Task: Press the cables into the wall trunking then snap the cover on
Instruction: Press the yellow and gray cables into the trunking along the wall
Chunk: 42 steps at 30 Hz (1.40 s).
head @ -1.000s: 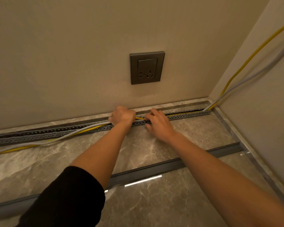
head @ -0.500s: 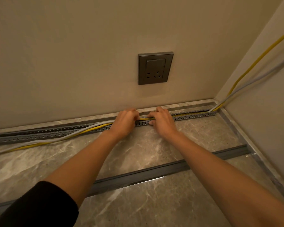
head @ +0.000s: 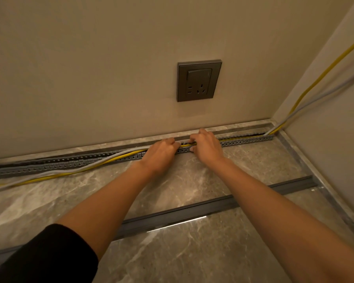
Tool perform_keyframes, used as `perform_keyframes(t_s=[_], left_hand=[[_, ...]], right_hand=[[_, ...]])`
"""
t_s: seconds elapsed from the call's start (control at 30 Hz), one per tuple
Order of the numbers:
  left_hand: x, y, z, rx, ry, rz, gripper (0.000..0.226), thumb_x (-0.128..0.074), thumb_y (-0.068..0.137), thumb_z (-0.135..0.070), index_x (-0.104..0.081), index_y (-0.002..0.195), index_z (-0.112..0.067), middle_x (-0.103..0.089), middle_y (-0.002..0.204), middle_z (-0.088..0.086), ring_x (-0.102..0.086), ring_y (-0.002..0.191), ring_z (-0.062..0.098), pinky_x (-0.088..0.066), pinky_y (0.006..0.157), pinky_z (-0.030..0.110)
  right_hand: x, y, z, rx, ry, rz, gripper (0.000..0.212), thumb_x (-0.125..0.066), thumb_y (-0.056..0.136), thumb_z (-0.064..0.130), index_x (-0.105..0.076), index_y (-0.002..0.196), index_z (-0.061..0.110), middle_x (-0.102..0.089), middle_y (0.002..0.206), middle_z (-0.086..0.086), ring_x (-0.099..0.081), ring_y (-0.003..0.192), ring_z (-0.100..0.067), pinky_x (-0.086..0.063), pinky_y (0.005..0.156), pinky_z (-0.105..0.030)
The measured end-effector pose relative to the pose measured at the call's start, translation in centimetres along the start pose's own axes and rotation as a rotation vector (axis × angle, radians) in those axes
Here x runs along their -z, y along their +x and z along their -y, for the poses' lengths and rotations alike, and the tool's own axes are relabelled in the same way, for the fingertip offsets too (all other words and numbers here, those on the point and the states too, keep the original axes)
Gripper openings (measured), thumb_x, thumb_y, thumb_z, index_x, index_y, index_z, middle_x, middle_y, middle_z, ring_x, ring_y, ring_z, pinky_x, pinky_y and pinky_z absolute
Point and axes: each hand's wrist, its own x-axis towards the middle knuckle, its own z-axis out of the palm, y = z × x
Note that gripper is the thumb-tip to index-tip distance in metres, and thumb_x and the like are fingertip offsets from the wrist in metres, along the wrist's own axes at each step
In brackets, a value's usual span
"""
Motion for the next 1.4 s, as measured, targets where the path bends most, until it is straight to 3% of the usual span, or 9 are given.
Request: perform_keyframes(t_s=[0.13, 0.3, 0.37, 0.6, 0.77, 0.9, 1.03, 1.17, 1.4], left_hand=[[-0.1, 0.2, -0.3, 0.023, -0.007, -0.016, 0.03, -0.047, 0.094, -0.012, -0.057, 0.123, -0.01, -0.054, 0.118, 0.012, -0.055, 0.109, 0.031, -0.043, 0.085, 0.038], [0.1, 1.1, -0.6, 0.194, -0.264, -0.075, 0.022, -0.052, 0.087, 0.001, -0.064, 0.106, 0.0, -0.06, 0.113, 0.02, -0.056, 0.106, 0.035, -0.044, 0.087, 0.041], [0.1, 1.3, -0.6, 0.201, -0.281, -0.067, 0.023, -0.052, 0.086, 0.002, -0.063, 0.107, 0.002, -0.06, 0.114, 0.022, -0.056, 0.107, 0.037, -0.044, 0.088, 0.042], [-0.5, 2.4, -0.1, 0.22, -0.358, -0.138, 0.019, -0.054, 0.077, 0.01, -0.065, 0.092, 0.009, -0.063, 0.103, 0.029, -0.059, 0.099, 0.039, -0.045, 0.081, 0.044], [-0.4, 2.5, 0.0, 0.243, -0.387, -0.153, 0.02, -0.058, 0.078, 0.008, -0.065, 0.097, 0.008, -0.063, 0.106, 0.027, -0.059, 0.101, 0.037, -0.045, 0.083, 0.042], [-0.2, 1.3, 0.2, 0.22, -0.381, -0.161, 0.023, -0.059, 0.086, -0.003, -0.062, 0.108, 0.005, -0.058, 0.113, 0.023, -0.058, 0.103, 0.035, -0.045, 0.09, 0.04], [0.4, -0.4, 2.0, 0.258, -0.311, -0.207, 0.025, -0.056, 0.09, -0.008, -0.062, 0.112, 0.002, -0.059, 0.115, 0.02, -0.058, 0.106, 0.036, -0.046, 0.09, 0.042], [1.1, -1.8, 5.0, 0.338, -0.262, -0.099, 0.023, -0.057, 0.09, -0.012, -0.067, 0.108, -0.002, -0.061, 0.112, 0.019, -0.057, 0.107, 0.036, -0.046, 0.089, 0.042], [1.5, -3.2, 6.3, 0.235, -0.259, -0.048, 0.023, -0.057, 0.09, -0.009, -0.064, 0.111, -0.005, -0.057, 0.119, 0.015, -0.054, 0.11, 0.032, -0.043, 0.09, 0.036]], right_hand=[[-0.4, -0.2, -0.1, 0.025, -0.01, -0.017, 0.033, -0.055, 0.092, 0.013, -0.057, 0.125, 0.015, -0.051, 0.126, -0.012, -0.044, 0.12, -0.031, -0.039, 0.099, -0.04], [-0.8, 0.0, -0.8, 0.206, 0.0, 0.076, 0.046, -0.057, 0.091, 0.014, -0.05, 0.135, 0.023, -0.052, 0.124, -0.008, -0.046, 0.118, -0.025, -0.034, 0.101, -0.03], [-0.7, 0.5, -0.6, 0.217, 0.031, 0.079, 0.042, -0.061, 0.088, 0.021, -0.056, 0.13, 0.018, -0.054, 0.122, -0.008, -0.047, 0.117, -0.024, -0.034, 0.101, -0.03], [-0.7, 2.3, -0.2, 0.235, 0.024, 0.048, 0.027, -0.062, 0.086, 0.017, -0.069, 0.11, 0.008, -0.062, 0.113, -0.015, -0.052, 0.113, -0.029, -0.04, 0.088, -0.034], [-0.9, 2.9, -0.3, 0.222, 0.051, 0.061, 0.023, -0.06, 0.085, 0.016, -0.069, 0.104, 0.005, -0.063, 0.108, -0.017, -0.054, 0.111, -0.031, -0.042, 0.083, -0.035], [-0.6, 2.0, -0.1, 0.24, -0.008, 0.047, 0.032, -0.058, 0.09, 0.015, -0.062, 0.121, 0.006, -0.057, 0.118, -0.013, -0.047, 0.118, -0.028, -0.041, 0.095, -0.037], [-1.1, 1.3, 0.6, 0.205, -0.039, 0.001, 0.032, -0.053, 0.092, 0.012, -0.059, 0.122, 0.005, -0.055, 0.122, -0.012, -0.045, 0.119, -0.028, -0.038, 0.099, -0.036], [-1.5, 0.4, 1.7, 0.163, -0.005, -0.047, 0.038, -0.052, 0.089, 0.004, -0.056, 0.126, 0.006, -0.055, 0.124, -0.013, -0.047, 0.119, -0.029, -0.037, 0.101, -0.034], [-2.6, -0.9, 4.8, 0.163, 0.102, -0.038, 0.035, -0.056, 0.091, 0.013, -0.059, 0.125, 0.012, -0.06, 0.12, -0.013, -0.053, 0.112, -0.032, -0.039, 0.099, -0.036]])
